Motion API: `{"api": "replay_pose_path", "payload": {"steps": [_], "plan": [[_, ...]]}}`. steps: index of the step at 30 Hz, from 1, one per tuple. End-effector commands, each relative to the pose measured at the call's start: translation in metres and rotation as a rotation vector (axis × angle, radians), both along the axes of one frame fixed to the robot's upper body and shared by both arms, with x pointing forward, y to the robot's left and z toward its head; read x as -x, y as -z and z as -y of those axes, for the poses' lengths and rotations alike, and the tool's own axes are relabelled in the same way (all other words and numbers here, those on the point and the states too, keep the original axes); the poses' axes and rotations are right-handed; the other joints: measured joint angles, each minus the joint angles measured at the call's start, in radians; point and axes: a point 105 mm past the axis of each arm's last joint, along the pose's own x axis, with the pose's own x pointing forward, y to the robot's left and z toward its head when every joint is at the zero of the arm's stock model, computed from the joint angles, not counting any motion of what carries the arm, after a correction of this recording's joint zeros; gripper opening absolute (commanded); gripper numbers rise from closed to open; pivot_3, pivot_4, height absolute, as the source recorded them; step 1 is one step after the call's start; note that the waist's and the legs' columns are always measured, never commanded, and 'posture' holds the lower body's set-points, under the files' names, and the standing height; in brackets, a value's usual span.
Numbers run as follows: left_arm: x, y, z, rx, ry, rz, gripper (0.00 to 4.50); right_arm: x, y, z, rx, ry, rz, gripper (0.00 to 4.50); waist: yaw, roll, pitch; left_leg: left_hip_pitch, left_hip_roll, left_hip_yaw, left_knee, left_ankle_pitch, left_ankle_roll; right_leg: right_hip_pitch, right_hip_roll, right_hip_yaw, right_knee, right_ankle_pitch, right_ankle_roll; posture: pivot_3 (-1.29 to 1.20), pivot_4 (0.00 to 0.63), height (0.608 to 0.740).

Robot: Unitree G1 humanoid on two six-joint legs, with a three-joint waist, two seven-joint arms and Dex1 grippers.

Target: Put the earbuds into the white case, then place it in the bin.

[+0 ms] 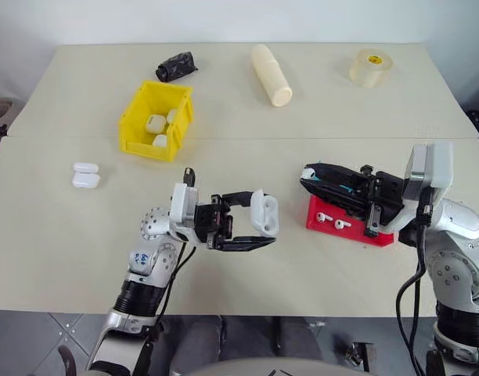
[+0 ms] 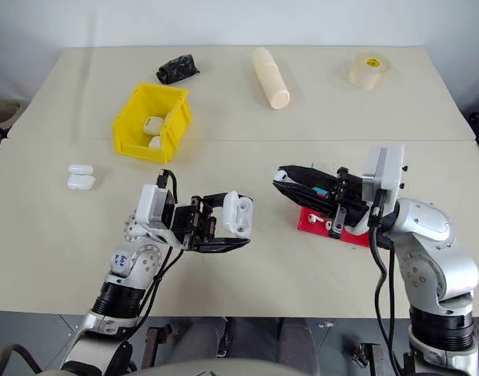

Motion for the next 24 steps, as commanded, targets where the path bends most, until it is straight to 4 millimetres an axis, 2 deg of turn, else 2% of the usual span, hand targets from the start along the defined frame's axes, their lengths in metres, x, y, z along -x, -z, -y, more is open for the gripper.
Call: {"api": "replay_pose_path", "payload": {"steps": [1,13,24], "plan": [[0.001,-0.013,-0.001,0.032,0.024,0.001,2.79,0.014,-0.011,-0.014,-0.105,-0.042,0.033,0.71,-0.001,0.0,0.0,0.0,0.0,0.0,0.0,0.0,0.0,0.0,0.0,0.0,0.0,0.0,0.0,0.0,0.15,0.74],[0.002,-0.017,-0.001,0.0,0.051,-0.002,2.79,0.017,-0.006,-0.042,-0.225,-0.097,0.001,0.71,-0.005,0.0,0.0,0.0,-0.001,0.0,-0.001,0.0,0.0,-0.001,0.0,0.0,0.003,0.0,0.0,0.0,0.15,0.74],[0.004,-0.03,0.003,0.012,0.074,0.029,2.79,0.014,0.015,-0.04,-0.238,-0.06,-0.043,0.71,-0.005,0.001,0.0,0.0,-0.001,0.0,-0.001,0.0,0.0,-0.001,0.0,0.0,0.003,0.0,0.0,0.0,0.15,0.74]]}}
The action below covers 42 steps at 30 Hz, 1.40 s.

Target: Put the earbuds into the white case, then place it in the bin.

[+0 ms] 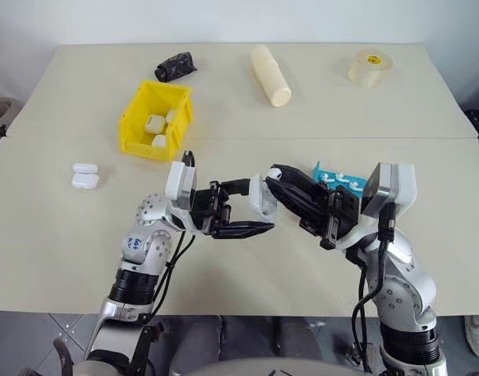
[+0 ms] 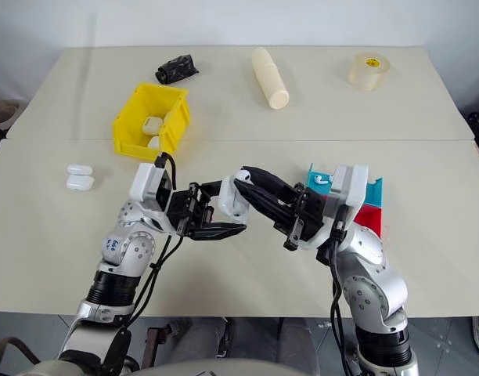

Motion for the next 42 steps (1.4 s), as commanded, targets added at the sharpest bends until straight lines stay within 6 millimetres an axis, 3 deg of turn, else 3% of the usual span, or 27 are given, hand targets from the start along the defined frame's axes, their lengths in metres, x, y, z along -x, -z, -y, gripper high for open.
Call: {"api": "replay_pose_path", "payload": {"steps": [1,14,25,42], "plan": [[0.009,-0.014,0.002,0.039,0.029,0.05,2.79,0.003,0.001,0.0,-0.014,0.003,0.023,0.71,-0.002,0.0,0.0,0.0,0.0,0.0,0.0,0.0,0.0,0.0,0.0,0.0,0.0,0.0,0.0,0.0,0.15,0.74],[0.011,-0.019,0.007,0.046,0.052,0.054,2.79,0.001,0.016,-0.009,0.035,-0.018,0.015,0.71,-0.018,0.0,0.0,0.0,0.0,0.0,0.0,0.0,0.0,0.0,0.0,0.0,0.0,0.0,0.0,0.0,0.15,0.74],[0.013,-0.017,0.009,0.036,0.07,0.065,2.79,0.004,0.034,-0.017,0.18,-0.08,0.011,0.71,-0.018,0.0,0.0,0.0,0.0,0.0,0.0,0.0,0.0,0.0,0.0,0.0,0.0,0.0,0.0,0.0,0.15,0.74],[0.007,-0.022,0.01,0.067,0.042,0.111,2.79,-0.001,0.034,-0.004,0.244,-0.112,-0.056,0.71,-0.017,0.0,0.0,0.0,0.0,0.0,0.0,0.0,0.0,0.0,0.0,0.0,-0.003,0.0,0.0,0.0,0.15,0.74]]}}
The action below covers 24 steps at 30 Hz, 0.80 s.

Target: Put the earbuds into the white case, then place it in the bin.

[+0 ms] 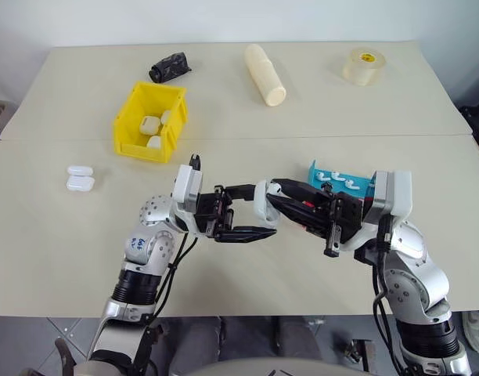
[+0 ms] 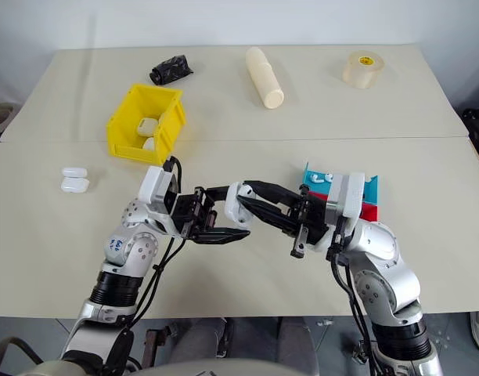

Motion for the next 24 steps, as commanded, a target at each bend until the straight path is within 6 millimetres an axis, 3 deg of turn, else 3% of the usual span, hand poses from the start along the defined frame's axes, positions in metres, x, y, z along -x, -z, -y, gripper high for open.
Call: {"api": "replay_pose_path", "payload": {"steps": [1,12,24], "plan": [[0.008,-0.03,0.005,0.092,0.032,0.13,2.79,-0.001,0.021,-0.008,0.058,-0.041,-0.12,0.71,0.0,0.0,0.0,0.0,0.0,0.0,0.0,0.0,0.0,0.0,0.0,0.0,0.0,0.0,0.0,0.0,0.15,0.74],[0.01,-0.027,0.006,0.089,0.037,0.131,2.79,-0.003,0.015,-0.004,0.065,-0.009,-0.076,0.71,0.0,0.0,0.0,0.0,0.0,0.0,0.0,0.0,0.0,0.0,0.0,0.0,0.0,0.0,0.0,0.0,0.15,0.74],[0.004,-0.031,0.003,0.115,-0.002,0.129,2.79,0.004,0.014,0.013,0.116,0.011,-0.077,0.71,0.003,0.0,0.0,0.0,0.0,0.0,0.0,0.0,0.0,0.0,0.0,0.0,-0.001,0.0,0.0,0.0,0.15,0.74]]}}
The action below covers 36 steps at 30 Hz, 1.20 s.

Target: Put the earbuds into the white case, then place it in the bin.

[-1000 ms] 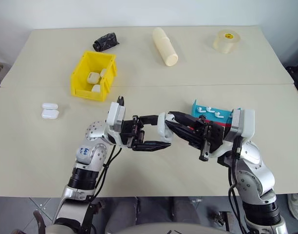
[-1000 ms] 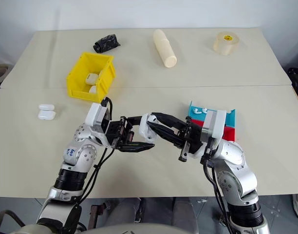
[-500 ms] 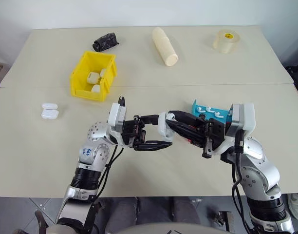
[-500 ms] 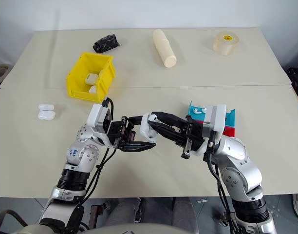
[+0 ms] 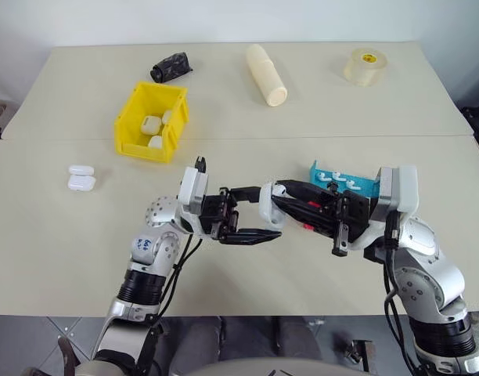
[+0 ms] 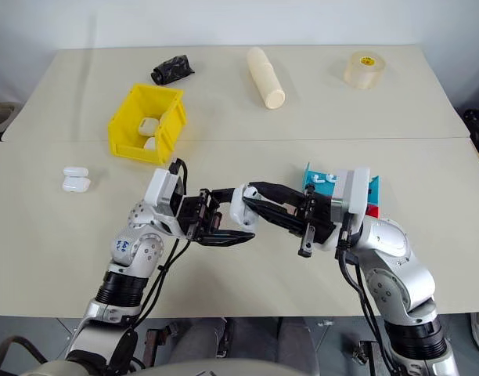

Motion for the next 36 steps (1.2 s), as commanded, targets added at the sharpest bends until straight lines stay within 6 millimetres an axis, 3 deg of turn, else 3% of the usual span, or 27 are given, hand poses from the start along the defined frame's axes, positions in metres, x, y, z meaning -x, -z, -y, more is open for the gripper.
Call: {"api": "replay_pose_path", "payload": {"steps": [1,8,15,26,33,36], "plan": [[0.002,-0.032,-0.004,0.106,-0.018,0.121,2.79,0.003,0.012,0.001,0.047,-0.011,-0.06,0.71,0.001,0.0,0.0,0.0,0.0,0.0,0.0,0.0,0.0,0.0,0.0,0.0,0.0,0.0,0.0,0.0,0.15,0.74],[0.001,-0.031,-0.006,0.106,-0.024,0.119,2.79,0.002,0.005,0.007,0.03,0.006,-0.045,0.71,0.002,0.0,0.0,0.0,0.0,0.0,0.0,0.0,0.0,0.0,0.0,0.0,0.0,0.0,0.0,0.0,0.15,0.74],[0.005,-0.025,-0.004,0.082,0.0,0.116,2.79,0.001,-0.001,0.0,0.05,-0.019,-0.029,0.71,0.002,0.0,0.0,0.0,0.0,0.0,0.0,0.0,0.0,0.0,0.0,0.0,0.0,0.0,0.0,0.0,0.15,0.74],[0.007,-0.02,-0.002,0.05,0.013,0.133,2.79,-0.003,0.007,-0.004,0.199,-0.06,-0.175,0.71,0.011,0.0,0.0,0.0,0.0,0.0,0.0,0.0,0.0,0.0,0.0,0.0,0.0,0.0,0.0,0.0,0.15,0.74],[0.008,-0.019,-0.003,0.057,0.003,0.128,2.79,-0.002,0.002,-0.002,0.186,-0.054,-0.158,2.91,0.019,0.0,0.0,0.0,0.0,0.0,0.0,0.0,0.0,0.0,0.0,0.0,-0.001,0.0,0.0,0.0,0.15,0.74],[0.008,-0.014,-0.007,0.042,-0.016,0.121,2.79,-0.004,-0.008,0.016,0.166,0.009,-0.097,3.9,0.02,0.0,0.0,0.0,0.0,0.0,0.0,0.0,0.0,0.0,0.0,0.0,-0.001,0.0,0.0,0.0,0.15,0.74]]}}
